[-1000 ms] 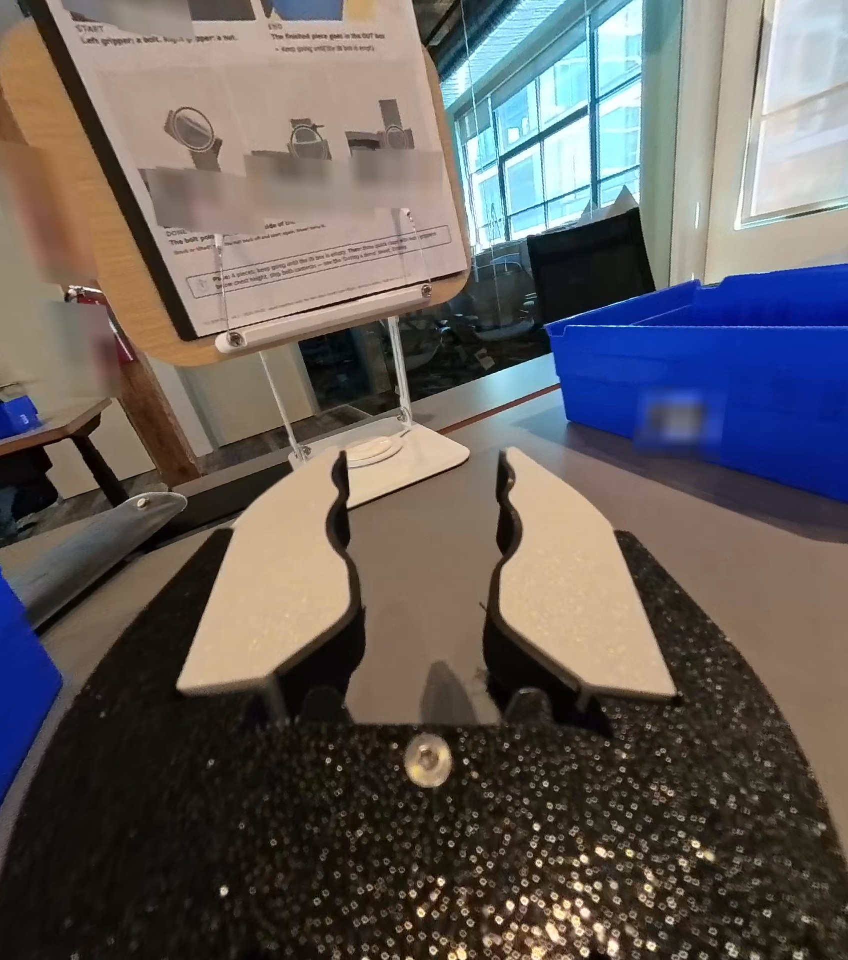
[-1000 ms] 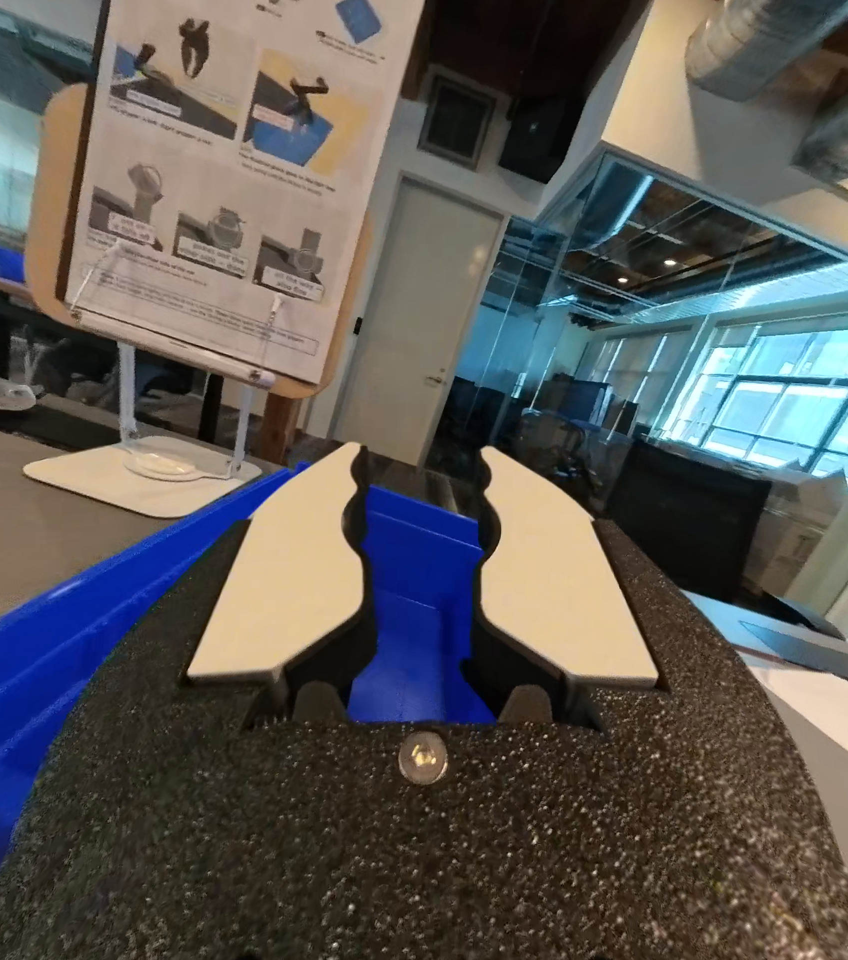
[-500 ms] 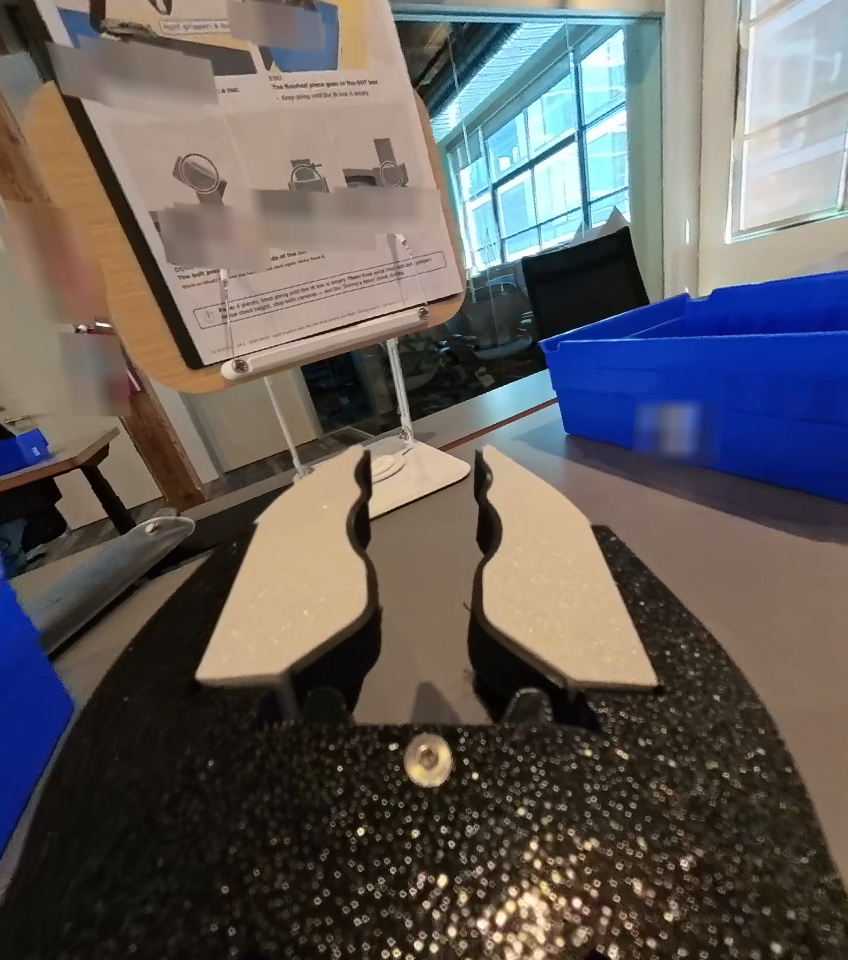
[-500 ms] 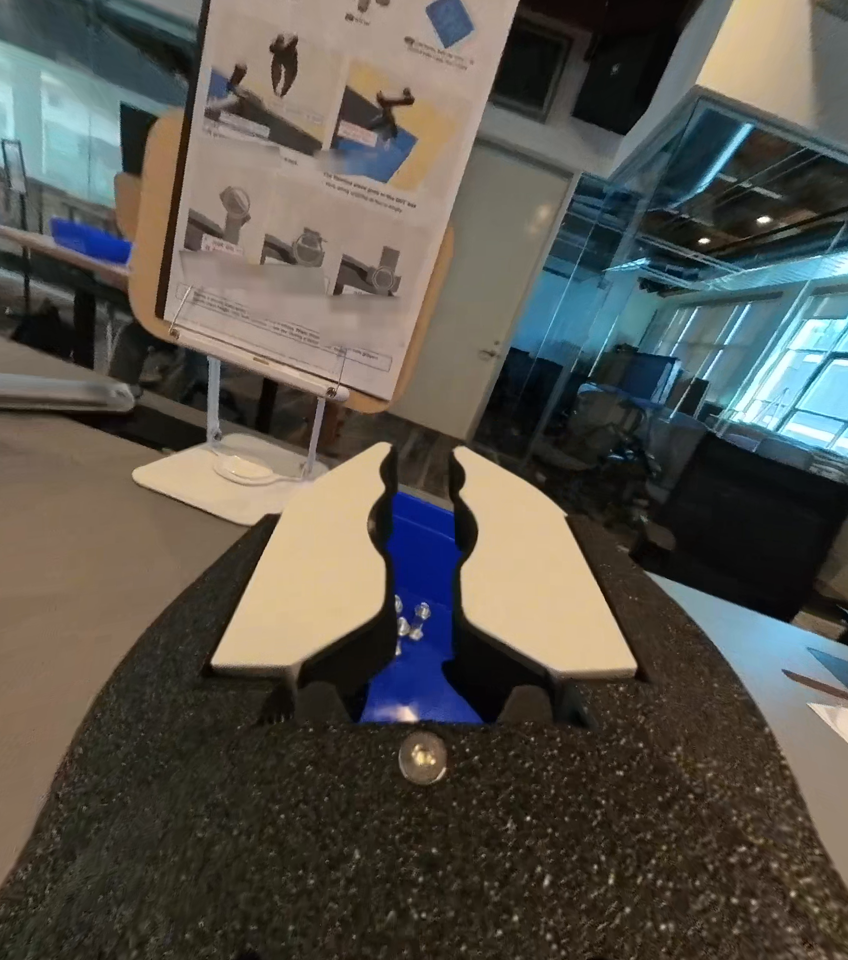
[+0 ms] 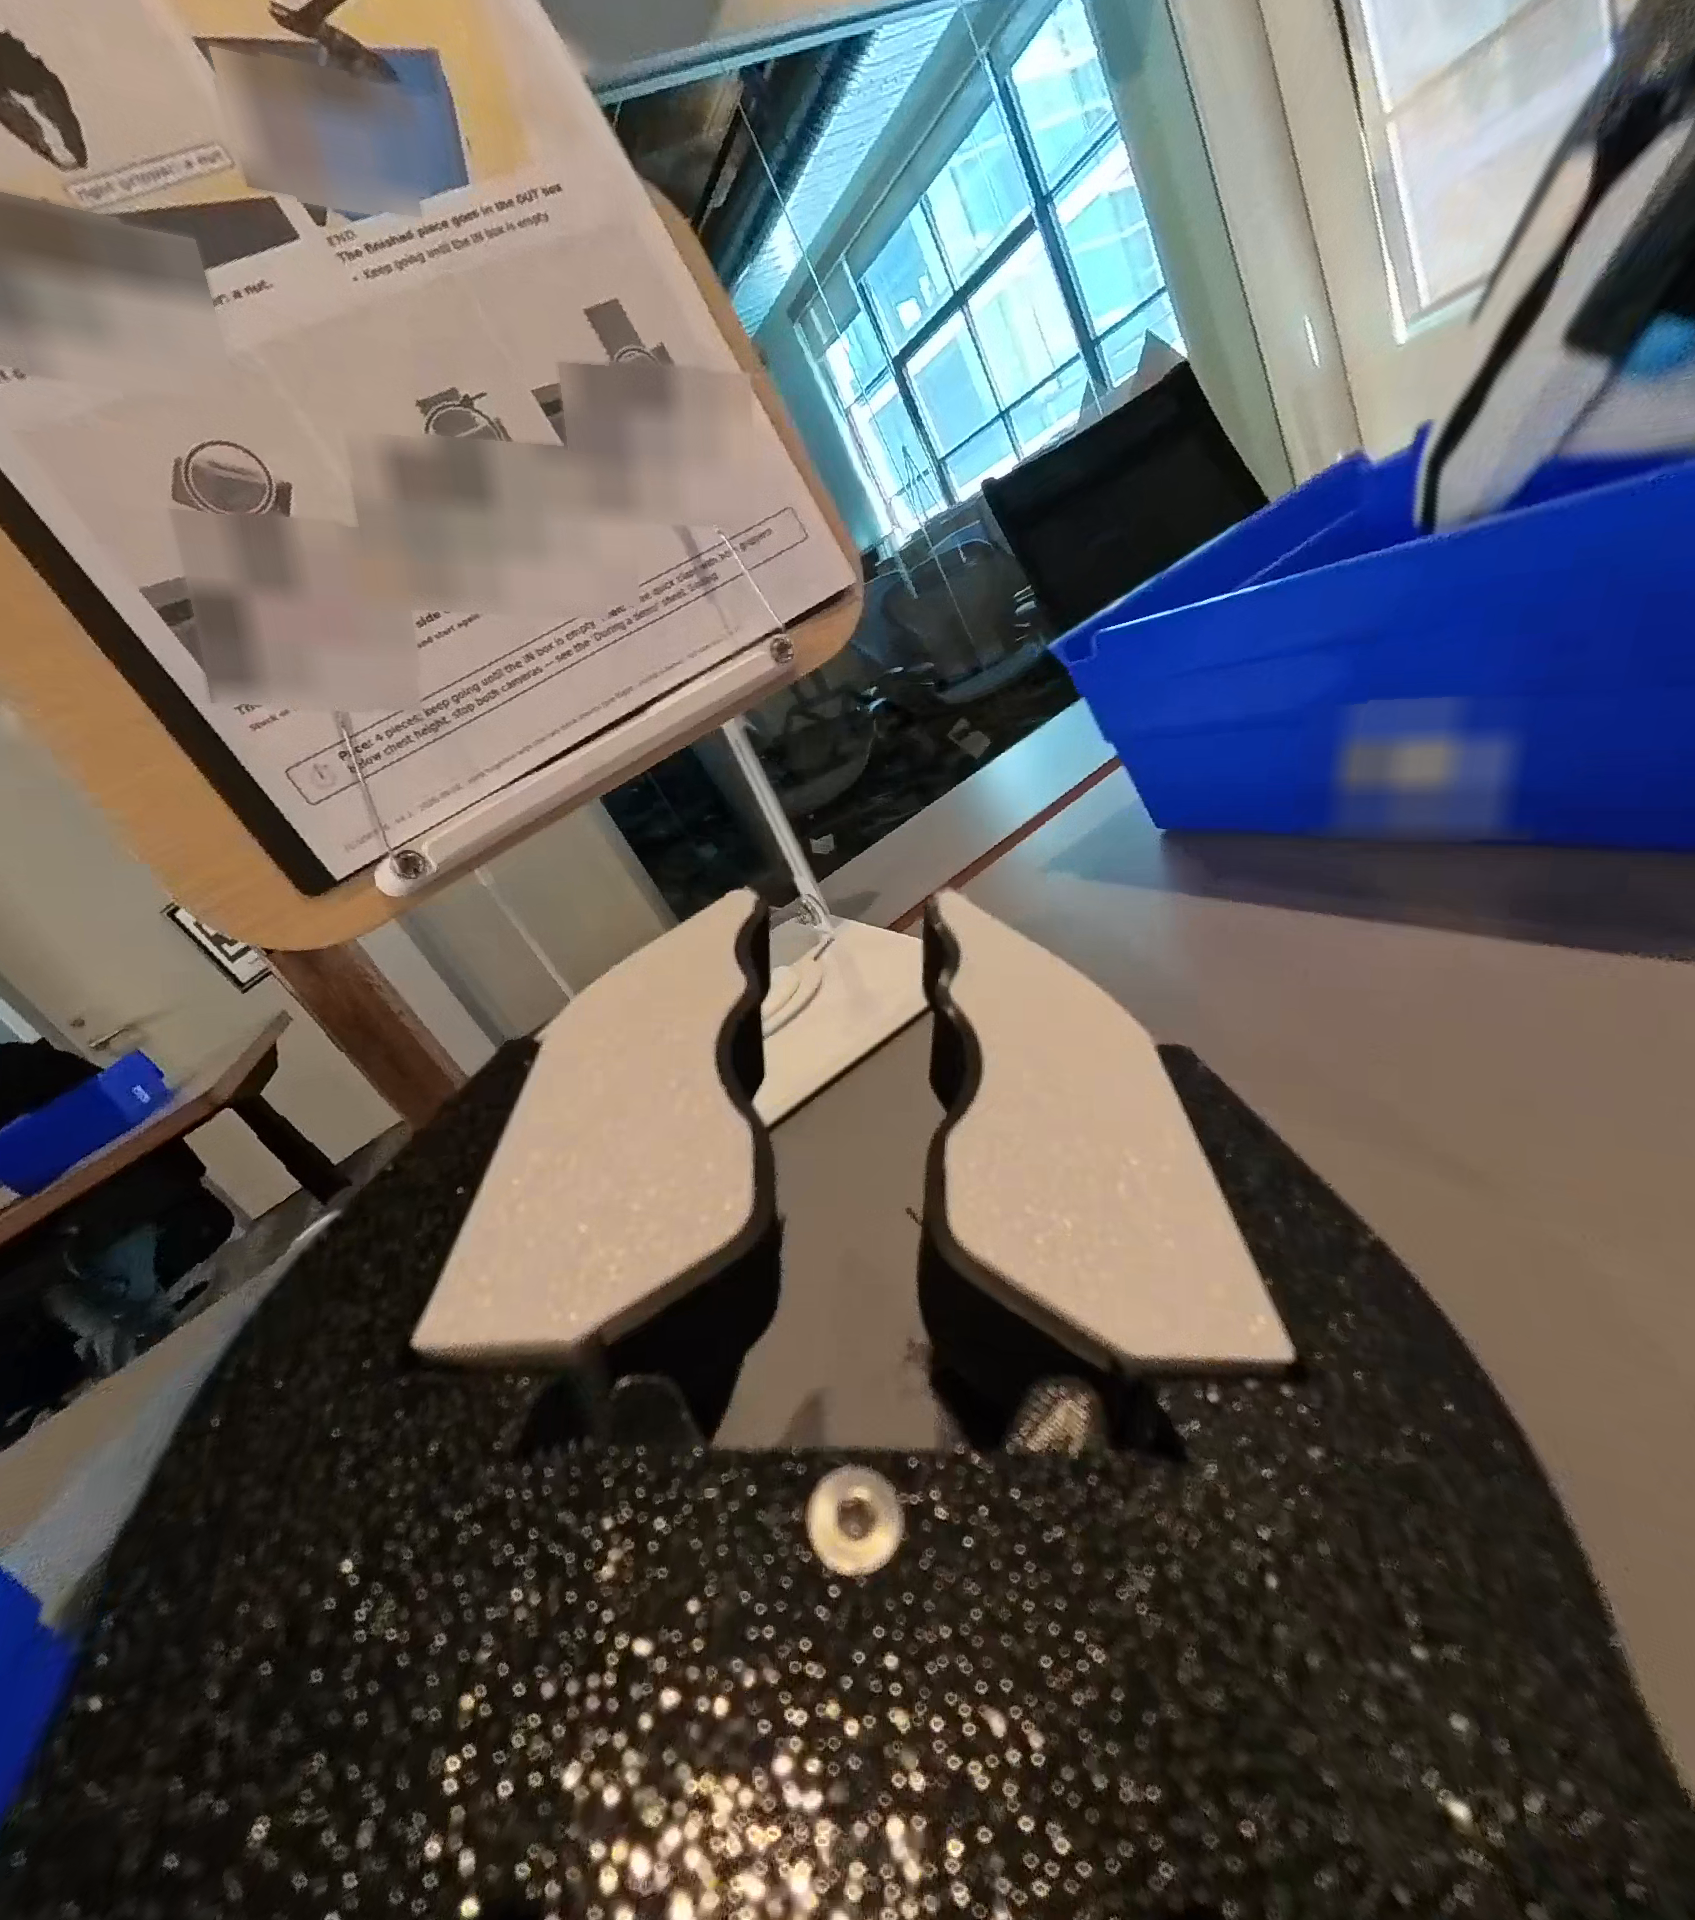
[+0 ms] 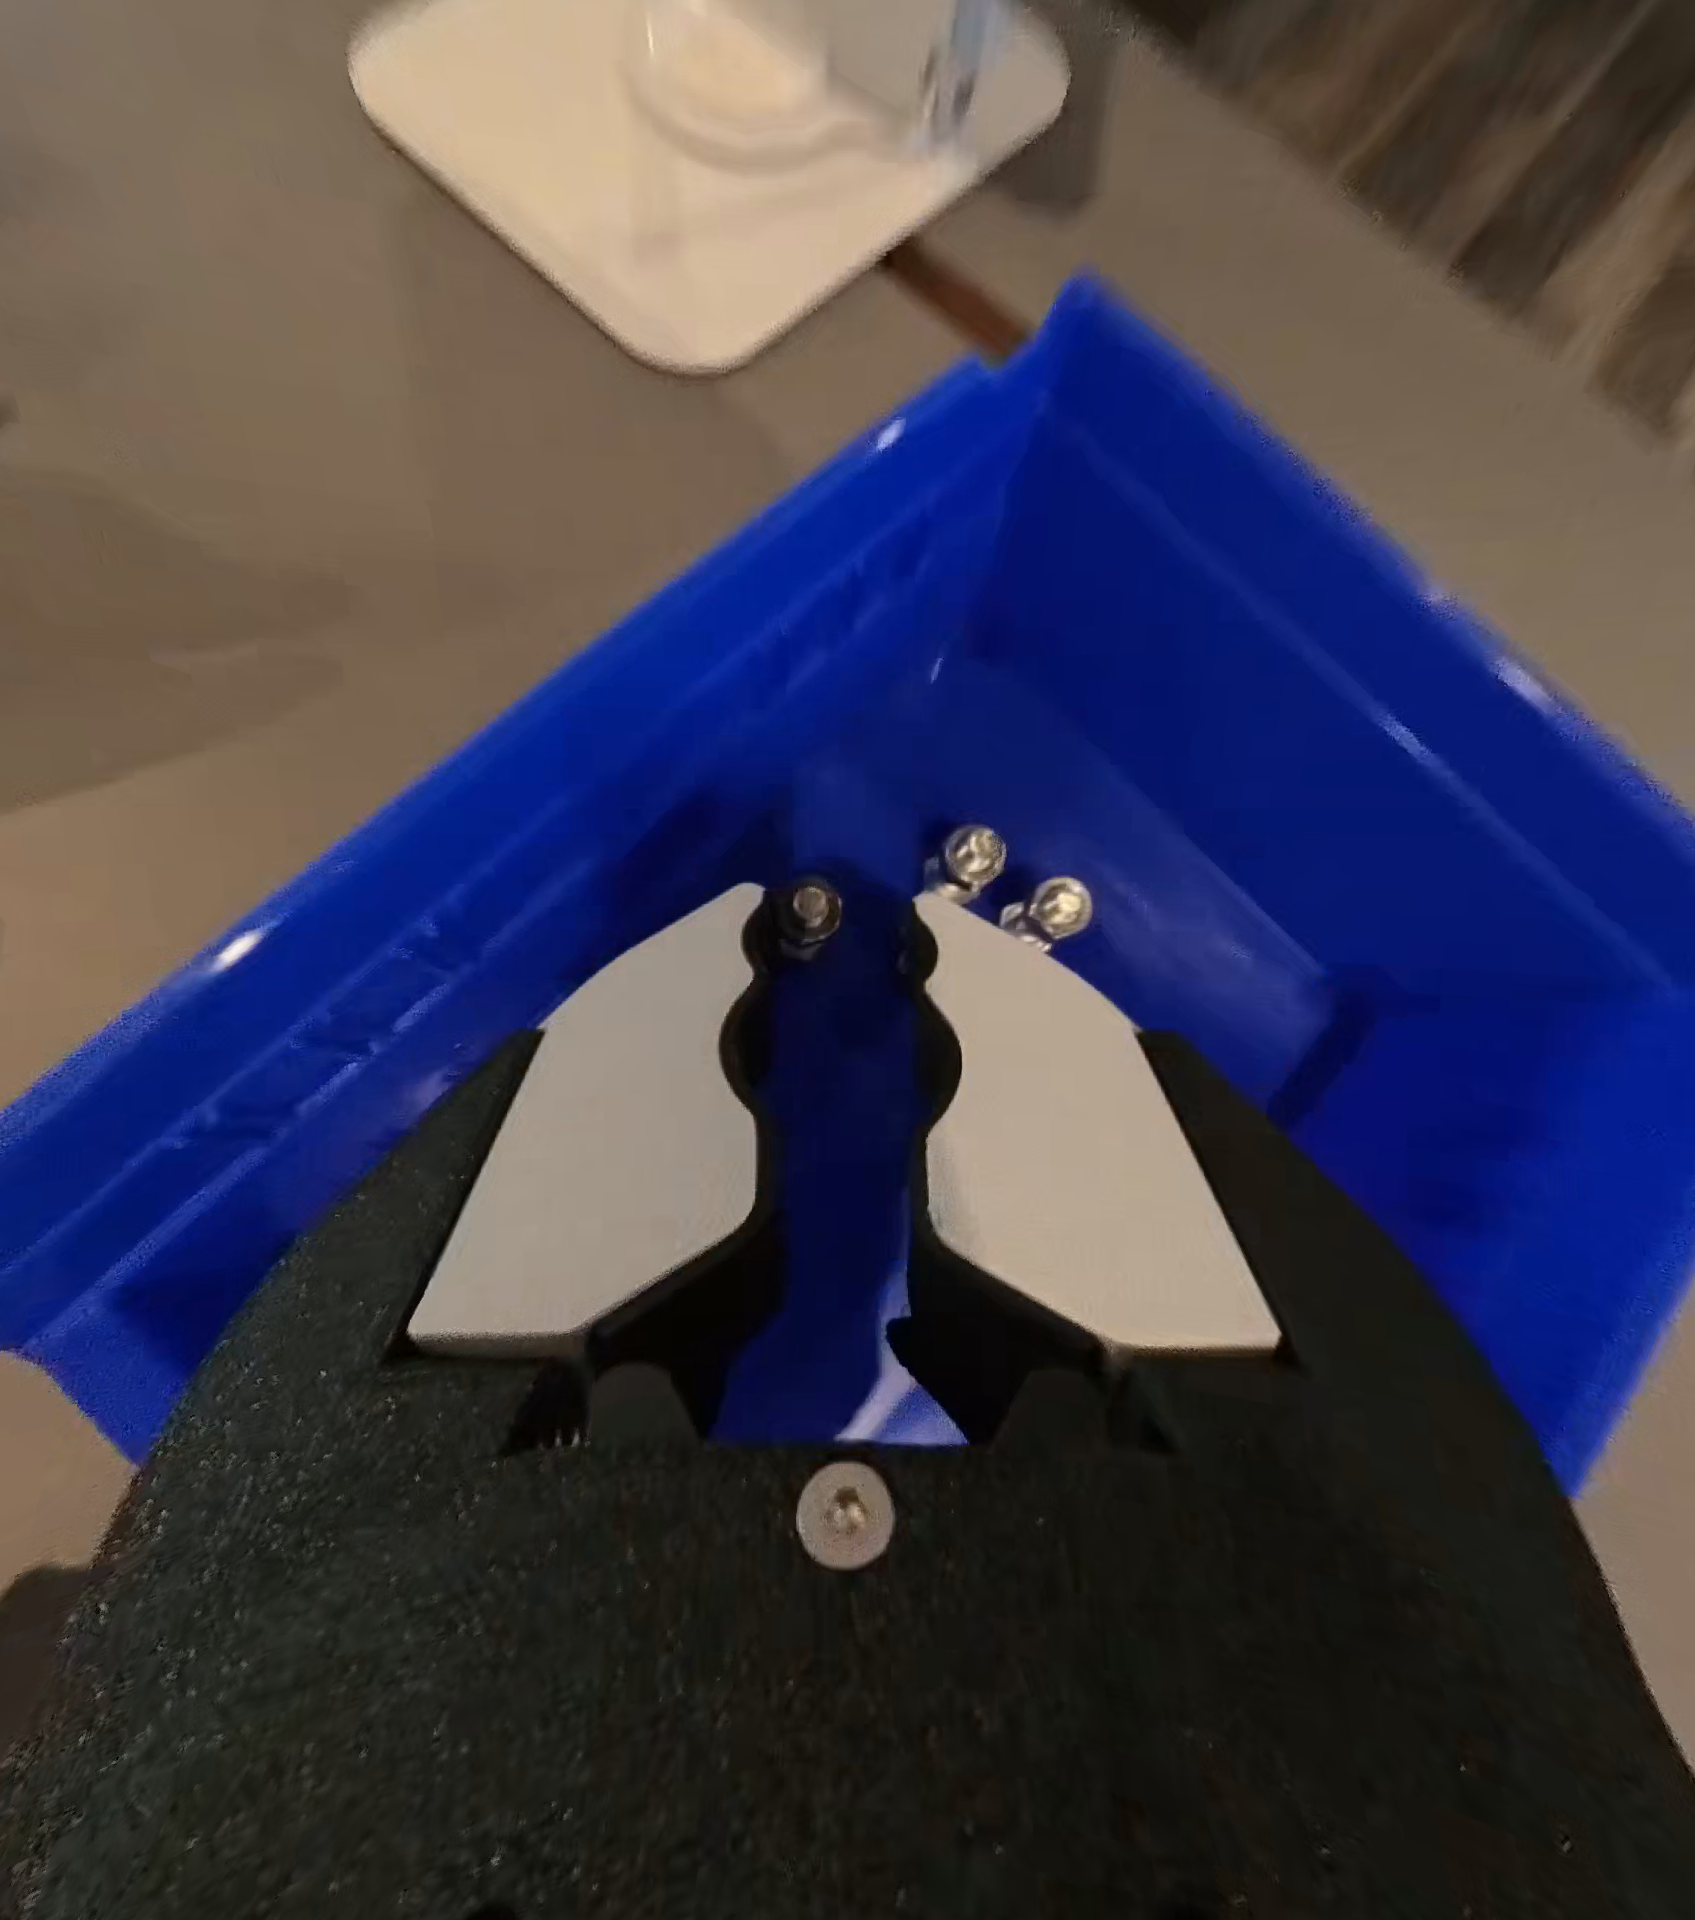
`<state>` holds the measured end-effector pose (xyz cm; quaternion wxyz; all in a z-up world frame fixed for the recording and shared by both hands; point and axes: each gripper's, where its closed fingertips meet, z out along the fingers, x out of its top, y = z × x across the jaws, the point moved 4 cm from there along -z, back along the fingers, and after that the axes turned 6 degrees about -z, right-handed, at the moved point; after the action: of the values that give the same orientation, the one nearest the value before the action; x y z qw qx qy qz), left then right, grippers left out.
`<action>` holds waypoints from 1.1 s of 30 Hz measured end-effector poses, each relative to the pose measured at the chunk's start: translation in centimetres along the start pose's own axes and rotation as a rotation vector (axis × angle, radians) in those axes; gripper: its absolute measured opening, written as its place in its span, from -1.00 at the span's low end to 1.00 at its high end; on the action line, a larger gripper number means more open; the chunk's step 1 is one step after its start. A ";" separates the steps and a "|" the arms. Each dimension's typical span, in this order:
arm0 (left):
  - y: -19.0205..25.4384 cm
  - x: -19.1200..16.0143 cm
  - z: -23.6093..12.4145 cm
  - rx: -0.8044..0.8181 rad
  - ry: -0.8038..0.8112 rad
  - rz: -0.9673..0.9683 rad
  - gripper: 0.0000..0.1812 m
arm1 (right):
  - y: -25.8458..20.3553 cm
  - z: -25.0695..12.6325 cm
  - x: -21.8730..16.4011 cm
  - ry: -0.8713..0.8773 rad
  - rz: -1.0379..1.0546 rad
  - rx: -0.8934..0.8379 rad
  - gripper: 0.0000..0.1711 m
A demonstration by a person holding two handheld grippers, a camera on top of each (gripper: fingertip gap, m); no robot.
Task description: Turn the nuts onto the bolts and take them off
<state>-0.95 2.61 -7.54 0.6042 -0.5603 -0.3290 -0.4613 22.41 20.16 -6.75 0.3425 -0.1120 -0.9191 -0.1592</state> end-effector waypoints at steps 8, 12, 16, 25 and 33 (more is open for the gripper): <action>-0.5 0.7 -0.9 -0.056 0.074 -0.146 -0.68 | -0.7 4.7 -2.0 -0.182 -0.007 0.070 -0.67; 0.0 0.9 -0.8 -0.080 0.080 -0.137 -0.67 | -0.7 5.5 -2.2 -0.184 0.011 0.083 -0.69; 0.5 1.0 -0.9 -0.097 0.082 -0.117 -0.65 | -0.8 6.1 -2.6 -0.204 0.017 0.095 -0.78; 0.7 0.7 -0.7 -0.108 0.057 -0.122 -0.59 | -0.3 6.1 -2.9 -0.208 -0.016 0.030 -0.79; 1.5 0.5 -0.5 -0.142 0.020 -0.106 -0.54 | 0.4 4.9 -2.3 -0.134 0.019 0.007 -0.79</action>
<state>0.51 1.97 -7.74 0.5411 -0.5788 -0.3187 -0.5202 21.28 22.10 -11.72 0.2820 -0.1297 -0.9395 -0.1447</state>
